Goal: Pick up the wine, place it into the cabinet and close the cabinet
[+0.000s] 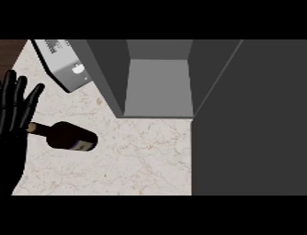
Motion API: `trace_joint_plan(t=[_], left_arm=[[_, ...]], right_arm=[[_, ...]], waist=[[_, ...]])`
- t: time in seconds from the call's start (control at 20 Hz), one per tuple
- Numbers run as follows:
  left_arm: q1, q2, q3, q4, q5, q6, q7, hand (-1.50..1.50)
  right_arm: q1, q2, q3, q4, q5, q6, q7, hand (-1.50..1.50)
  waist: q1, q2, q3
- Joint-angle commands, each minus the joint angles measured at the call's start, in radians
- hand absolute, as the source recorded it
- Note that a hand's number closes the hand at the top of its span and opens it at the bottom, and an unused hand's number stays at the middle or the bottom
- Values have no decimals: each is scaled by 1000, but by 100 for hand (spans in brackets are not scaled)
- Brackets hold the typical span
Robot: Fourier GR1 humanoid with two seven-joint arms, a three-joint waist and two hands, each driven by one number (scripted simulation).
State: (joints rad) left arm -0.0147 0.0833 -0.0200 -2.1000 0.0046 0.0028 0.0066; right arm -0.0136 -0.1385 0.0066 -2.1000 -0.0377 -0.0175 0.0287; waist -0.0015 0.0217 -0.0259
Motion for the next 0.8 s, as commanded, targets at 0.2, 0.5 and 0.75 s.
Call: trace_joint_plan(t=[0.2, 0.5, 0.75], left_arm=[[41, 181, 80, 44, 386, -402, -128, -150], [134, 303, 160, 72, 783, -573, 21, -150], [168, 415, 255, 88, 986, -604, 93, -150]], right_arm=[[84, 12, 33, -65, -9, 25, -20, -150], [161, -52, 101, -232, -136, 139, 132, -150], [87, -59, 147, -410, -121, 61, 377, -150]], waist=[[-2, -25, 22], [0, -29, 24], [6, -24, 24]])
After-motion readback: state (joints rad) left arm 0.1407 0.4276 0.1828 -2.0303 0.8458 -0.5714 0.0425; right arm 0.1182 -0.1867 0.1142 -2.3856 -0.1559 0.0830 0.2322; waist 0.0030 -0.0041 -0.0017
